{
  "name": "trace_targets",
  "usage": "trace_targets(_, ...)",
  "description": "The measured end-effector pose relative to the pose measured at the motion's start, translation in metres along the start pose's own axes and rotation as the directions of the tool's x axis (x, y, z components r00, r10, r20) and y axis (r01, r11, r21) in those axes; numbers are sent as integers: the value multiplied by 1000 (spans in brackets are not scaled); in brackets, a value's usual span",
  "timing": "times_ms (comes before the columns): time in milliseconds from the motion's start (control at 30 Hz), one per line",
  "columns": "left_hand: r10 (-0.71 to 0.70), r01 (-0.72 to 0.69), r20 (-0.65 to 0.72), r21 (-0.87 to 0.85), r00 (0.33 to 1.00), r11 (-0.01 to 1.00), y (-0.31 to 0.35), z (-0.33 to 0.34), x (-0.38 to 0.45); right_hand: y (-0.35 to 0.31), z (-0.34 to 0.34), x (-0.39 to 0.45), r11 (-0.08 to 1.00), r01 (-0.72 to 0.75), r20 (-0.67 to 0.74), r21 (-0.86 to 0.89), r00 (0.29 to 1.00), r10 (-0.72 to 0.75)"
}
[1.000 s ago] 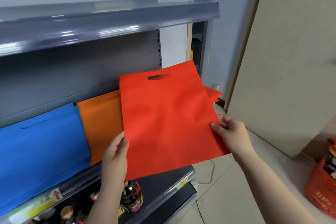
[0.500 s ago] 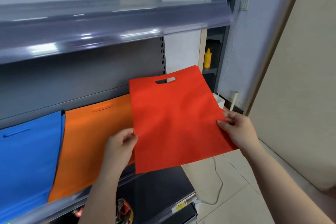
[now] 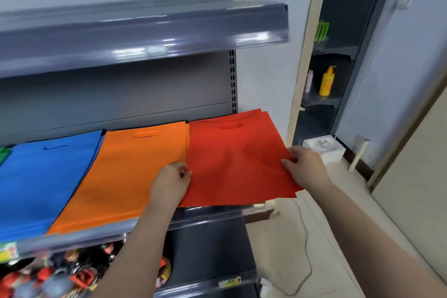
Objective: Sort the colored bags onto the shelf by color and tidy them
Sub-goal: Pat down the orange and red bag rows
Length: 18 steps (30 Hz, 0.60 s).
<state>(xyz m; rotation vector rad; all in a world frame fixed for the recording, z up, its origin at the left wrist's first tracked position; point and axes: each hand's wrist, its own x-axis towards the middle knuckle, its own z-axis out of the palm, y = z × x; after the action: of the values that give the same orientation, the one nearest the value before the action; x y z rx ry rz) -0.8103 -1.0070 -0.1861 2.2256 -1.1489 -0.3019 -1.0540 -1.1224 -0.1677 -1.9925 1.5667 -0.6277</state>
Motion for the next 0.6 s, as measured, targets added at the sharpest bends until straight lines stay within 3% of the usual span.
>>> trace_targets(200, -49, 60, -71, 157, 996, 986, 22, 10, -15, 21, -3, 23, 978, 77, 145, -195, 988, -49)
trace_targets(333, -27, 67, -200, 196, 979, 978, 30, 3, -35, 15, -5, 23, 892, 281, 99, -353, 960, -263)
trace_targets(467, -70, 162, -276, 327, 959, 931, 21, -23, -59, -30, 4, 14, 753, 585, 216, -301, 811, -544)
trace_targets(600, -124, 257, -356, 356, 926, 898, -2, -72, -90, -98, 22, -14, 575, 787, 330, -223, 616, -716)
